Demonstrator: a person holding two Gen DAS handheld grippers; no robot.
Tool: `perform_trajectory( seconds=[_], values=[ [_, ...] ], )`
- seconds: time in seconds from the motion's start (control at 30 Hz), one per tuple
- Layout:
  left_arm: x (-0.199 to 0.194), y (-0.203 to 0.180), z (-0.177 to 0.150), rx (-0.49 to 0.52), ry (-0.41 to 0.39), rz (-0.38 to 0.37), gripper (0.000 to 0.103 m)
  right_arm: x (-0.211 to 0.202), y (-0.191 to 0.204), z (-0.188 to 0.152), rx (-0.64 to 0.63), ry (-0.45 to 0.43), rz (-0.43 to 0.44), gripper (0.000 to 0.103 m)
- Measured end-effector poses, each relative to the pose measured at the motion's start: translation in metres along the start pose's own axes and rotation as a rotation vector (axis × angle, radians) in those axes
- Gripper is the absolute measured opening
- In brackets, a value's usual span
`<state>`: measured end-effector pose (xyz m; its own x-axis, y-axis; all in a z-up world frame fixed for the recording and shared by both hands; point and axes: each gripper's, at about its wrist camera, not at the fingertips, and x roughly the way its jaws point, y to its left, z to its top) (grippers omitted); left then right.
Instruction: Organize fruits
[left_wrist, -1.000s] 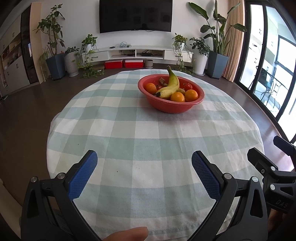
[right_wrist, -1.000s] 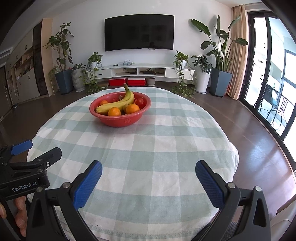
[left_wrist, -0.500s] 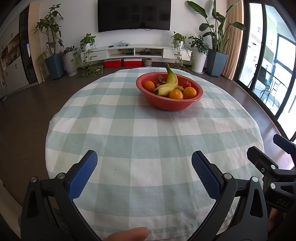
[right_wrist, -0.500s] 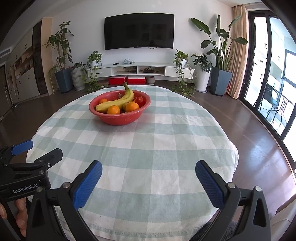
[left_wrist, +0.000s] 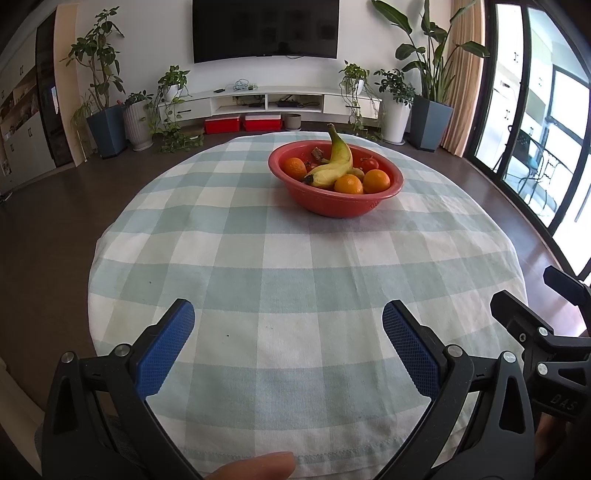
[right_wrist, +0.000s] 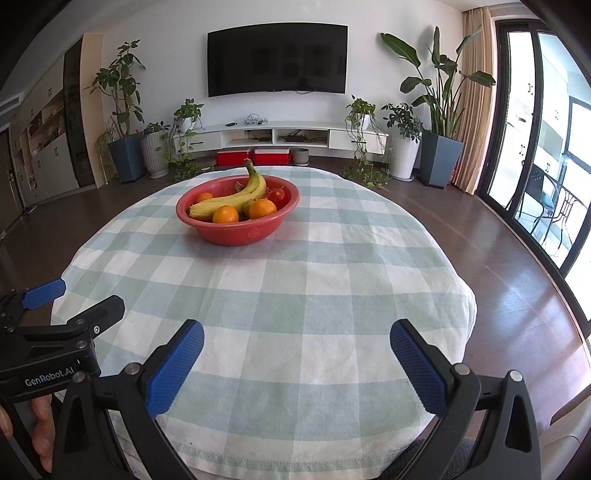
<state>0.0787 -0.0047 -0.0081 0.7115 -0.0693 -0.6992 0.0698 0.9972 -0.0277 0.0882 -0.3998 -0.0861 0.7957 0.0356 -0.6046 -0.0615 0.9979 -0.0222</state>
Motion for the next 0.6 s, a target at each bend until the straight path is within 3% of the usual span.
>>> perform_trajectory(
  seconds=[0.6],
  values=[
    [0.0004, -0.0009, -0.0005, 0.001, 0.002, -0.001, 0.103, -0.0016, -0.0005, -0.0003, 0.000, 0.002, 0.001, 0.103]
  ],
)
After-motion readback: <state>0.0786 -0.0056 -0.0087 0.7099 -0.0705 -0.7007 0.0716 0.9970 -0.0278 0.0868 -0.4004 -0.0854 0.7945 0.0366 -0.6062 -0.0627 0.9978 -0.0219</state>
